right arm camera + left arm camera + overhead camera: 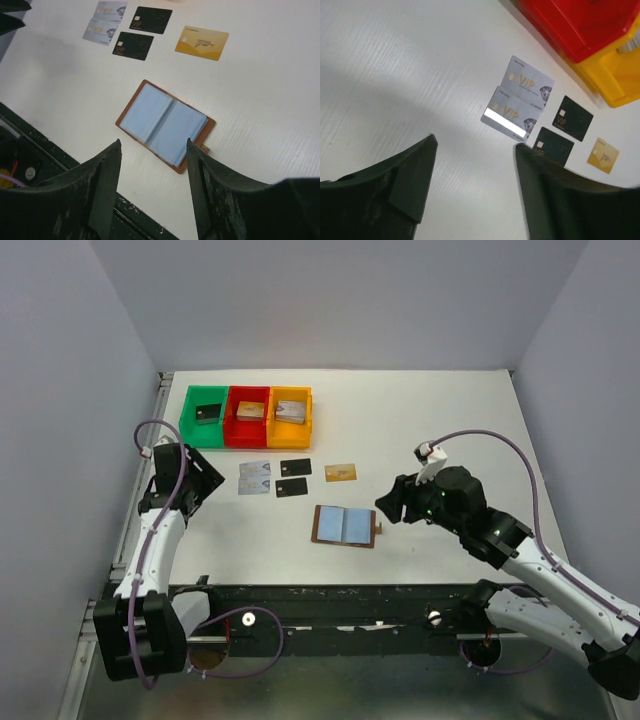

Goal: Take the credit cards out of the card holder
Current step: Reset both arms

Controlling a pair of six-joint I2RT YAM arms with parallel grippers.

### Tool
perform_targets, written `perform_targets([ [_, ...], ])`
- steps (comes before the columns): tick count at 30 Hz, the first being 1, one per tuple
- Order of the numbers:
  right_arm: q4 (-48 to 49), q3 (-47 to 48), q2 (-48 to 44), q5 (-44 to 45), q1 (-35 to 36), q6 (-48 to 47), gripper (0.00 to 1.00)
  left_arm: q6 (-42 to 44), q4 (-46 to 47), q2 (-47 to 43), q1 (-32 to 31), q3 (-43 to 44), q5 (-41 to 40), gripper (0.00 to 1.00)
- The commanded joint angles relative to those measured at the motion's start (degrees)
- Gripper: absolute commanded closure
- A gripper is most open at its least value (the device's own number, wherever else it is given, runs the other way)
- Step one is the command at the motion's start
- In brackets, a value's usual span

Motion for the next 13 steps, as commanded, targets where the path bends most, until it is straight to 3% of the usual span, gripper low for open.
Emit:
perform_targets([
  [1,-1.06,-1.92,-3.50,9.36,0.15,0.72,0.37,1.77,-5.58,-9.43,-4.94,-0.56,-5.27,0.04],
  [7,-3.08,-1.57,-7.73,15.43,0.23,0.37,0.36,2.66,-7.77,-19.82,-16.72,-1.80,-11.06,0.01],
  [13,-7.03,2.47,-5.19,17.81,0.23,0.98,0.35,2.92,-9.00,-20.18,-19.02,-0.92,-13.00,0.01],
])
